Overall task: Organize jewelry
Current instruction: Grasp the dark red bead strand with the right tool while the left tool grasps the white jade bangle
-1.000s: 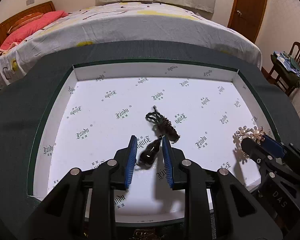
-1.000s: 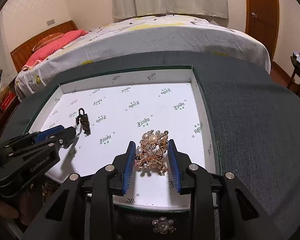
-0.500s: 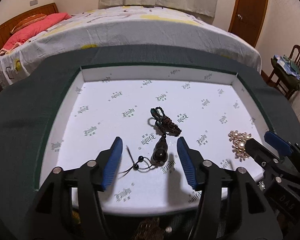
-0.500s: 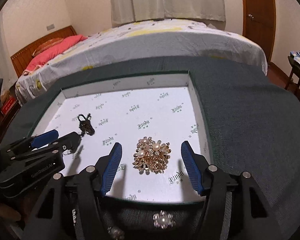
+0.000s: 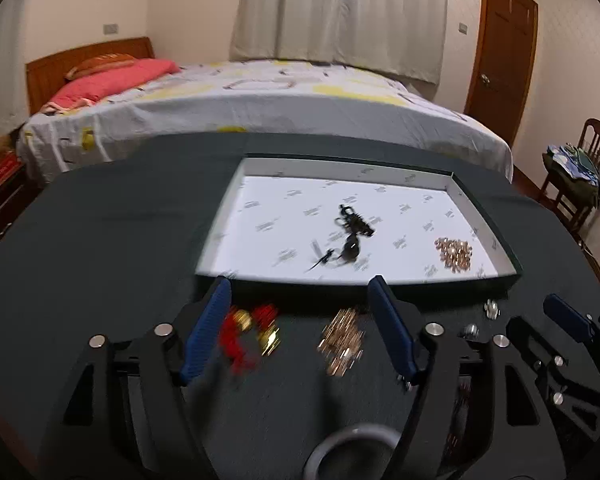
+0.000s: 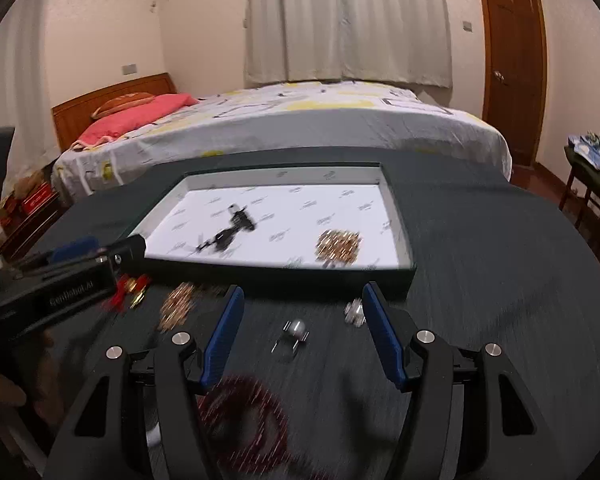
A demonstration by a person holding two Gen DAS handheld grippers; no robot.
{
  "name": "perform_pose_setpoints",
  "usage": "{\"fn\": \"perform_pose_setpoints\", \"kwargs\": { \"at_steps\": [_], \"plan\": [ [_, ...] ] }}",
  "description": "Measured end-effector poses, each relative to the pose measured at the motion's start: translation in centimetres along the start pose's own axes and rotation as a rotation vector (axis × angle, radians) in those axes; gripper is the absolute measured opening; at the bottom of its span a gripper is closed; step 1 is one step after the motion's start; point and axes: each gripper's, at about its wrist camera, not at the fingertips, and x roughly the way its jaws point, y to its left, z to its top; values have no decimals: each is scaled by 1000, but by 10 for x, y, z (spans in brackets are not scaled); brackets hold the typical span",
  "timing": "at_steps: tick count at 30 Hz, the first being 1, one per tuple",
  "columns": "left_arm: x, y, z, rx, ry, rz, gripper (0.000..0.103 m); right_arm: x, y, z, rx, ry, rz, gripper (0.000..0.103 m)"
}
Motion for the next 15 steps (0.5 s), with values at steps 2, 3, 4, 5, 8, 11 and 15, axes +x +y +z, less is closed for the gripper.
{"fn": "perform_pose_setpoints", "kwargs": {
  "at_steps": [2, 3, 4, 5, 8, 11, 15],
  "plan": [
    [-11, 5, -12, 3, -5, 21, 74, -5, 6, -14, -9, 14, 8, 63],
    [-16, 7, -19, 5, 1, 27, 74, -5, 8, -18, -12, 23, 11, 64],
    [-18, 11, -23, 5, 8, 32, 74, -6, 11, -24, -18, 36, 16, 64],
    [-22, 14, -29, 3, 18, 40, 74, -6, 14, -30, -22, 47, 20, 64],
    [-29, 23, -44, -12, 38, 52, 74, -5, 19, -41, -26, 75, 29, 64],
    [-35, 30, -53, -24, 48, 64, 74, -2, 22, -46, -27, 92, 31, 65],
    [-38, 37, -63, -28, 53, 81, 74, 7, 27, -52, -29, 130, 6, 72]
  ]
}}
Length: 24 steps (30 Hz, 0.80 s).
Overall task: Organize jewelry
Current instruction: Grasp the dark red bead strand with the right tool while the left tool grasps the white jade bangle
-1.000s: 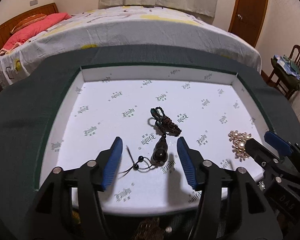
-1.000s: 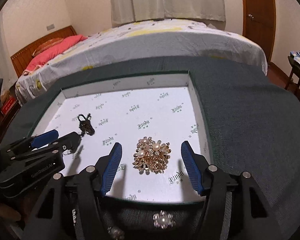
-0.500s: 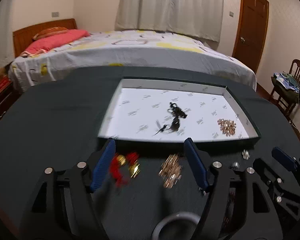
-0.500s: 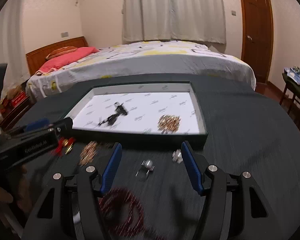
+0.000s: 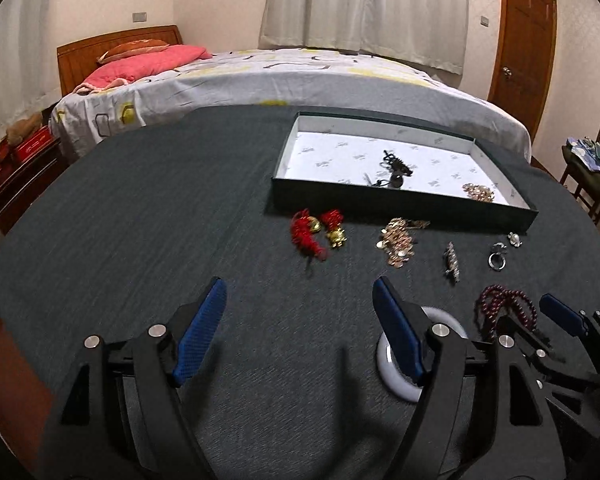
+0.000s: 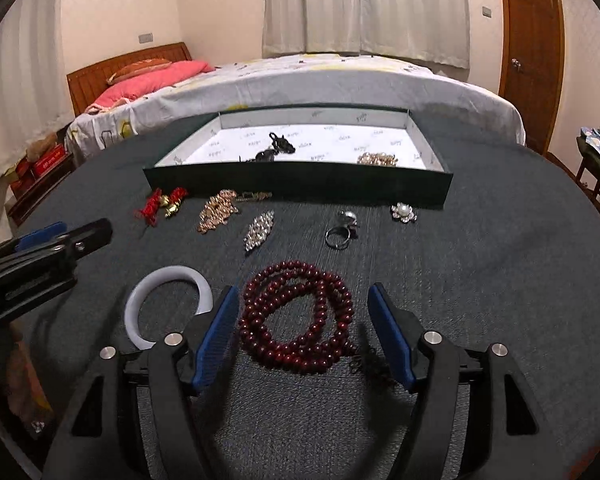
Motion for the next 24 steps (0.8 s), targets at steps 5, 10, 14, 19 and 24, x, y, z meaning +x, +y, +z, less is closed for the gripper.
{"fn": "perform_pose_setpoints", "kwargs": {
  "at_steps": [5, 10, 14, 19, 24],
  "plan": [
    [5, 3, -2, -21, 25, -10, 74, 8, 1, -5, 0, 32, -5, 73],
    [4, -6, -5, 4, 24, -23, 74, 6, -3, -5, -1, 24, -14, 41],
    [5, -13, -7, 7, 38, -46, 78, 4, -12, -4, 8, 31, 9, 16],
    [3, -27, -10, 28, 40, -68, 82, -4, -26, -3, 24, 14, -5, 12],
    [-2, -46, -12, 50, 26, -104, 89, -18, -49, 1, 66, -22, -20, 12]
  ]
}}
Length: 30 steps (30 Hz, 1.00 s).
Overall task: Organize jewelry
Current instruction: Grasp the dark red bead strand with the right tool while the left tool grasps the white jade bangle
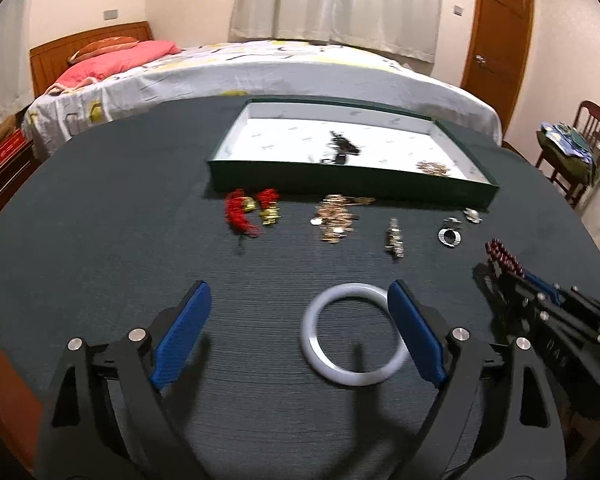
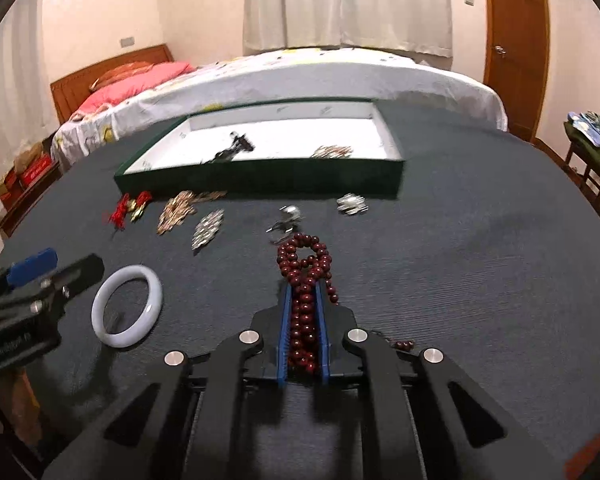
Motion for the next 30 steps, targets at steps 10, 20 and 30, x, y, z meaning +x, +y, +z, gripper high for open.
{"fn": "perform_pose_setpoints", "kwargs": {
  "at_steps": [10, 20, 30],
  "plan": [
    [22, -31, -11, 70, 45, 24, 90, -6, -23, -1, 64, -18, 4, 12],
    [34, -29, -18, 68, 78, 2, 84, -7, -23, -3, 68, -21, 14, 12],
    [31, -30, -19, 92, 66, -21, 69, -7, -21, -6, 64, -12, 17, 12]
  ]
}}
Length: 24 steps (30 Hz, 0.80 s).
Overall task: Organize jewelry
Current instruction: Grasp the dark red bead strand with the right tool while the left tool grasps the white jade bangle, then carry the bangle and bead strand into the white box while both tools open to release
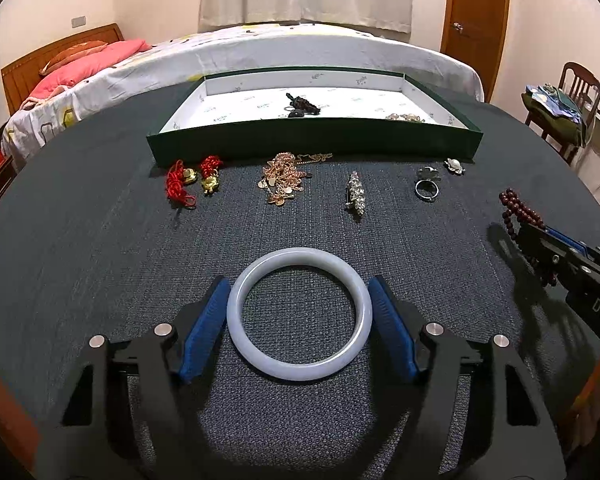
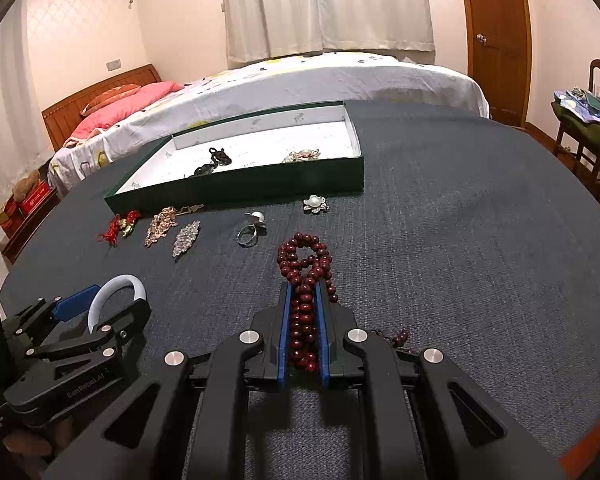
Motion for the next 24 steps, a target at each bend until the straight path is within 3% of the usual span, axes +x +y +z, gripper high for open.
{"fn": "perform_pose_setpoints", "kwargs": {
  "at_steps": [12, 24],
  "plan": [
    [-4, 3, 2, -7, 4, 13, 69, 0, 3, -1, -15, 0, 2, 12],
    [-34, 22, 35, -69, -75, 25, 69, -16, 16, 27, -20, -58, 46, 12]
  ]
}}
